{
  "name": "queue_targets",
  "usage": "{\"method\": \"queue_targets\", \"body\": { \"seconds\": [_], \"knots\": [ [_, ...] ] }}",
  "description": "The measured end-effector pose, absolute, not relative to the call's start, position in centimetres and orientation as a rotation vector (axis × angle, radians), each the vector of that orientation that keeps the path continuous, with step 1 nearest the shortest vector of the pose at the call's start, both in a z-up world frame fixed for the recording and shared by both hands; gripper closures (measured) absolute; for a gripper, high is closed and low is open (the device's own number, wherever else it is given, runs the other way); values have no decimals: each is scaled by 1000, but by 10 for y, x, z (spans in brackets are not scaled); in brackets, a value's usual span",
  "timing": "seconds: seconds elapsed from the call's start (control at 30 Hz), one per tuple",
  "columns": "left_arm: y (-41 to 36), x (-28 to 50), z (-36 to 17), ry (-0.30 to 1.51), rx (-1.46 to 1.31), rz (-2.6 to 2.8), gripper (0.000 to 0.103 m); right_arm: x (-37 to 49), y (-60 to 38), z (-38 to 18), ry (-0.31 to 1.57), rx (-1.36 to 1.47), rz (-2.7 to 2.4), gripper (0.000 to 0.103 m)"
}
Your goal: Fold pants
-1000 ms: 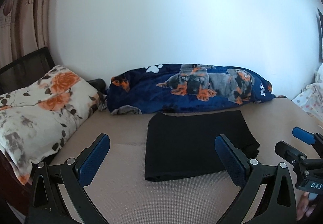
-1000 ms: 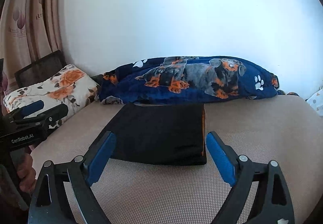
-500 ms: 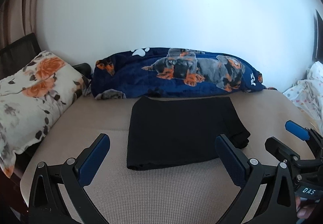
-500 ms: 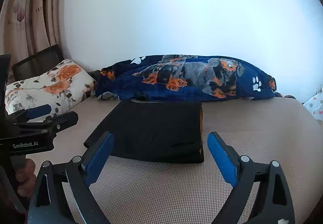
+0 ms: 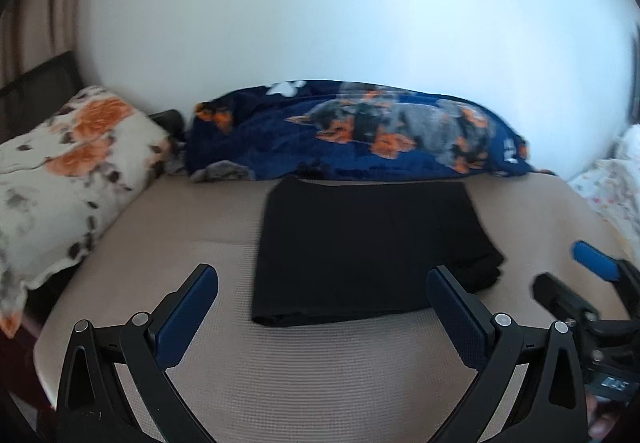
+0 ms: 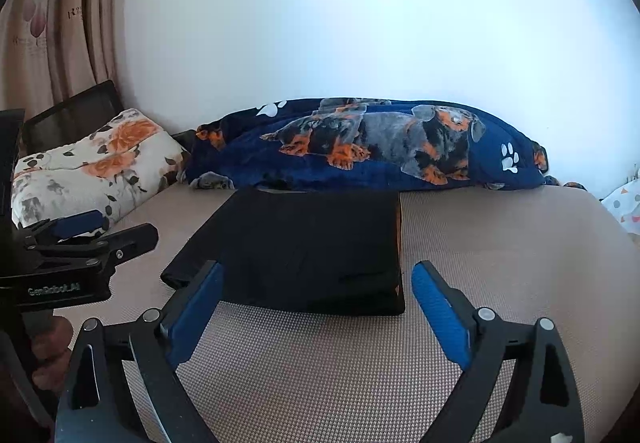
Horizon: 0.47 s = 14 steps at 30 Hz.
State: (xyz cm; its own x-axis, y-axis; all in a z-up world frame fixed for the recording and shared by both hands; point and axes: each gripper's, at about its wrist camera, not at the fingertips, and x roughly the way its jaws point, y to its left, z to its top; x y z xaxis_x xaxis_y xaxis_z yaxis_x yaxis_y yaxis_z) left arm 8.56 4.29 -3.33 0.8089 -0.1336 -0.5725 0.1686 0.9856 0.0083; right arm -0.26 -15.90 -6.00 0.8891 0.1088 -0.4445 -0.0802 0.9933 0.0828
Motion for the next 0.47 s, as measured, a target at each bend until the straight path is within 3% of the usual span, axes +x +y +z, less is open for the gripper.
{"method": "queue_targets", "body": {
  "seconds": [0.47],
  "knots": [
    [55, 87, -38, 597, 15, -99, 0, 0, -157, -71, 488, 59, 104, 8]
  ]
}}
